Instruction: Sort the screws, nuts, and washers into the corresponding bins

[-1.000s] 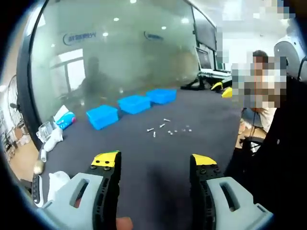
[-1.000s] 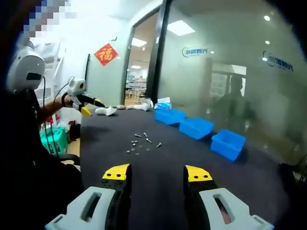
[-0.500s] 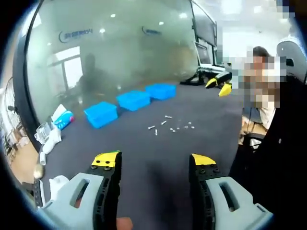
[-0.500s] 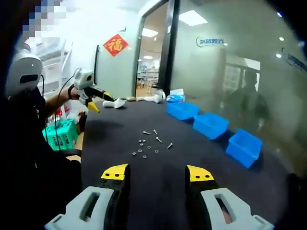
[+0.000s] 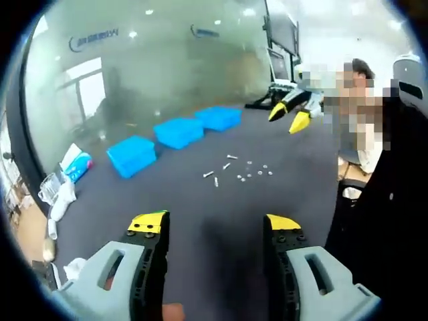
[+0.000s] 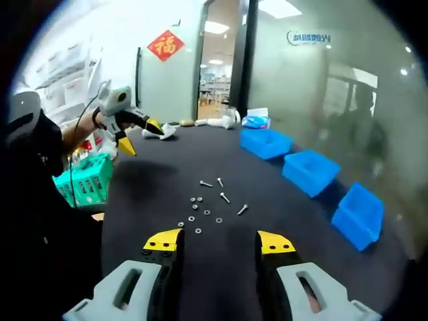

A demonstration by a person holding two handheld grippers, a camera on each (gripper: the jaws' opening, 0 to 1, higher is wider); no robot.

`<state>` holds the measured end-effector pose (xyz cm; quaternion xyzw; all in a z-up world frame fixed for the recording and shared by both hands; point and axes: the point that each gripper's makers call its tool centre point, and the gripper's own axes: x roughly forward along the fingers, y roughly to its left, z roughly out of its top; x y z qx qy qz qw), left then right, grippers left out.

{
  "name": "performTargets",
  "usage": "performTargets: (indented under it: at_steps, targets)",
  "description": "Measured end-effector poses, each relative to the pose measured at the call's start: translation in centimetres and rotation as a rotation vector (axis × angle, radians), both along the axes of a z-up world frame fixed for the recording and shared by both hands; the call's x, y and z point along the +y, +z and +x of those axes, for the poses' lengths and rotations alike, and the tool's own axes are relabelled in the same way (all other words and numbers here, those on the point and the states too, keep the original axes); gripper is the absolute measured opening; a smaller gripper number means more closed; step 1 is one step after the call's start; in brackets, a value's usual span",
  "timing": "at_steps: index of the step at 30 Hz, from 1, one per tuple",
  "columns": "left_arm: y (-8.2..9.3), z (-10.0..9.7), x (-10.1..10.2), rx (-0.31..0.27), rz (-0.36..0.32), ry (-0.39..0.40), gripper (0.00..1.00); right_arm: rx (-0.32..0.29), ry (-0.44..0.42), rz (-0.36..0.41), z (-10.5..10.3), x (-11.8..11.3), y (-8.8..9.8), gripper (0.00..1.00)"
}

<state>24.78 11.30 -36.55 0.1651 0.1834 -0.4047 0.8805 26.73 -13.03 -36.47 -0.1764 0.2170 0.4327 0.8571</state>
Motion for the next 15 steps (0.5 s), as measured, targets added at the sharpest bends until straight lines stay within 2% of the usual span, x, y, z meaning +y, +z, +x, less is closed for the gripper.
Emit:
performTargets:
  at_steps: [9, 12, 15]
  targets:
    - [-0.5, 1.4, -1.1, 0.031, 0.031, -0.028, 0.54, 0.07, 0.023, -0.074, 2.5, 1.6, -1.1, 0.35]
    - [-1.0, 2.2, -0.9, 0.056, 0.052, -0.005, 0.54, 0.081, 0.026, -0.089, 3.2, 2.3, -1.3, 0.34]
    - [-1.2, 2.8, -0.7, 0.075, 0.042, 0.01, 0.54, 0.098, 0.038, -0.109, 3.6, 2.9, -1.8, 0.34]
